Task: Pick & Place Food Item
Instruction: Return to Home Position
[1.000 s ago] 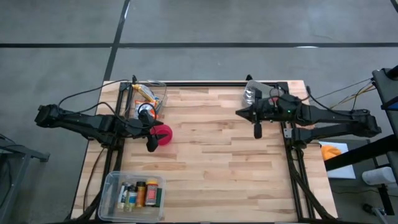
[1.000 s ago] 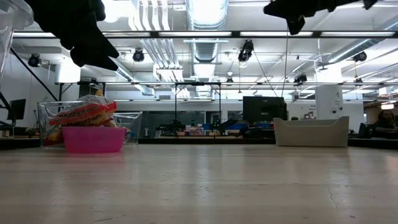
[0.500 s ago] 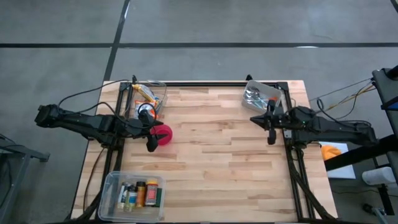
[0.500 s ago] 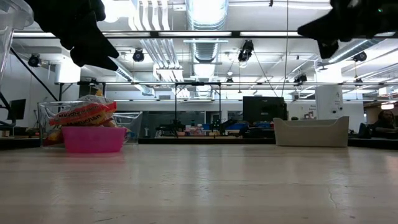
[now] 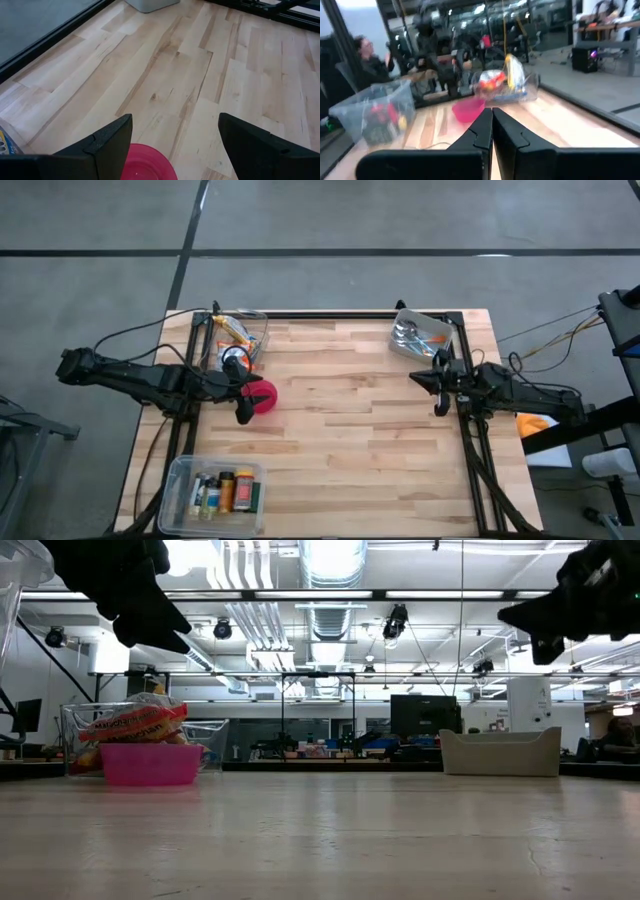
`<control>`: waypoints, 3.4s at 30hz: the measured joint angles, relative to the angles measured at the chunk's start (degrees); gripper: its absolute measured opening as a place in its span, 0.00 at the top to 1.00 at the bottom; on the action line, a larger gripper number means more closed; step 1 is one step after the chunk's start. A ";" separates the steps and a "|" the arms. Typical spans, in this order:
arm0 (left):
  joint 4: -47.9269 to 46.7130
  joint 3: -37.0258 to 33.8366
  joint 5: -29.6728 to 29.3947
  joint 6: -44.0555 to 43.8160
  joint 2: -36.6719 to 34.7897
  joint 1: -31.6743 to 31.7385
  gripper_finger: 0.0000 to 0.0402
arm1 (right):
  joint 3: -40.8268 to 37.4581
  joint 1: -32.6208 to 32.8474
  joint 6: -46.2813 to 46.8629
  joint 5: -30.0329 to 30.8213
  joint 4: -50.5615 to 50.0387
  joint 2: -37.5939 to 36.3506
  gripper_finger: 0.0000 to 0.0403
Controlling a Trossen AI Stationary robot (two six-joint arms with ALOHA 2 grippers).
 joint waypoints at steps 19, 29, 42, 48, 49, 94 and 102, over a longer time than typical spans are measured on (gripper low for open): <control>-0.02 0.00 -0.02 -0.02 -0.02 0.00 0.26 | -4.48 0.00 3.23 -4.35 1.19 0.36 0.98; -0.03 0.00 -0.02 -0.02 0.00 0.00 0.26 | -4.48 -0.02 3.17 -4.33 1.24 0.71 0.98; -0.02 0.00 -0.02 -0.01 0.00 0.00 0.26 | -4.48 0.00 3.17 -4.33 1.19 0.71 0.98; -0.03 0.00 -0.02 0.00 0.00 0.00 0.26 | -4.48 -0.01 3.17 -4.32 1.19 0.71 0.98; -0.02 0.00 -0.02 0.00 0.00 0.00 0.26 | -4.48 0.00 3.17 -4.31 1.19 0.71 0.98; 26.41 -33.22 14.38 15.26 -45.88 -0.50 0.26 | -4.48 -0.02 3.15 -4.59 1.30 1.14 0.98; 26.40 -33.22 14.38 15.06 -45.86 -0.50 0.26 | -4.48 -0.02 3.14 -4.61 1.28 1.10 0.98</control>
